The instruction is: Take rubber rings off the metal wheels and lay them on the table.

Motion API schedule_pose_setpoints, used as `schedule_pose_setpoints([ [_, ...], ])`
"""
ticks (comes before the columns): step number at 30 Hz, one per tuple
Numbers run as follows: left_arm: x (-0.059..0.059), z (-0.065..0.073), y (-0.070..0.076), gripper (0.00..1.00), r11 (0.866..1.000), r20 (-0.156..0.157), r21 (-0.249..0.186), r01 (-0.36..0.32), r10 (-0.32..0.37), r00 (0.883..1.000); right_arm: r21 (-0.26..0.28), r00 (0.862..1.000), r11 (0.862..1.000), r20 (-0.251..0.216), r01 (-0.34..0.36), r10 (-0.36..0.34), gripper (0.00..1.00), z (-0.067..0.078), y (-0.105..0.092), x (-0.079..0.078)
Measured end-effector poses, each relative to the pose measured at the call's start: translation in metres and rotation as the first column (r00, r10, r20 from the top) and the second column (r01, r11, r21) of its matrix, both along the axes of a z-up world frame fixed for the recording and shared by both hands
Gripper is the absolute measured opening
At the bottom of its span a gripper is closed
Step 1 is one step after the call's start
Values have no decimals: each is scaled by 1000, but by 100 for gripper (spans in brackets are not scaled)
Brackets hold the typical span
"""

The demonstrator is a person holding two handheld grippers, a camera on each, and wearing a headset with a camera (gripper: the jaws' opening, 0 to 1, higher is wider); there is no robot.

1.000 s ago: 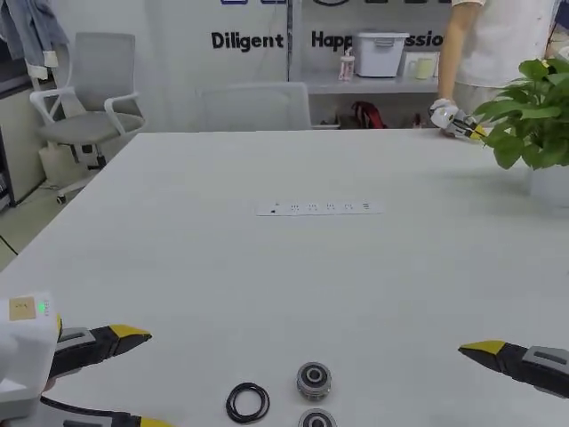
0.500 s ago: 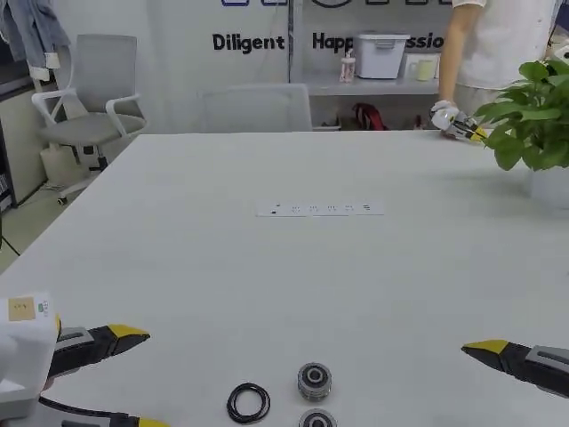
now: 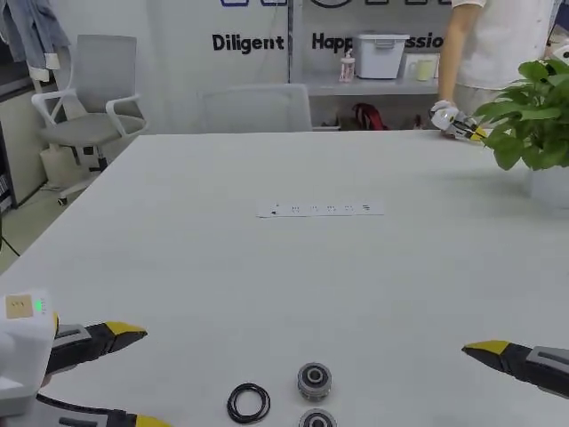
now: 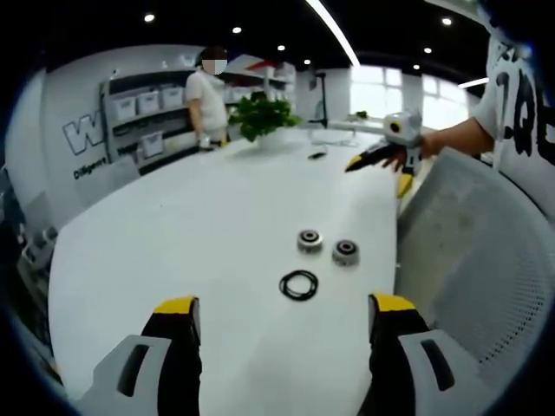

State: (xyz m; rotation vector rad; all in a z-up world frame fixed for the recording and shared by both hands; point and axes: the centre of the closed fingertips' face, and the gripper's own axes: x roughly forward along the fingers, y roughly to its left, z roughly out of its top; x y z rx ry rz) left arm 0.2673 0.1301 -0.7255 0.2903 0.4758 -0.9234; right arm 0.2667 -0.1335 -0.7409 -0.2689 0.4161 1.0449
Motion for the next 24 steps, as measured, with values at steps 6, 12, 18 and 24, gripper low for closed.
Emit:
schedule_pose_setpoints([
  [6, 0, 0, 1, 81, 1000, 1, 7, 3, -3, 1000, -2, 1000, 1000, 1, 0, 0, 83, 0, 0, 0],
  [12, 1, 0, 1, 81, 1000, 1, 10, 5, -5, 1000, -4, 1000, 1000, -1, -3, 3, 83, 0, -1, -1],
  [18, 1, -1, 1, 81, 1000, -1, 11, 6, -6, 1000, -6, 1000, 1000, -6, -6, 6, 83, -1, -1, -1],
  [24, 1, -1, 0, 81, 1000, -1, 16, 9, -9, 1000, -4, 1000, 1000, -8, -3, 3, 83, -2, -2, 0],
])
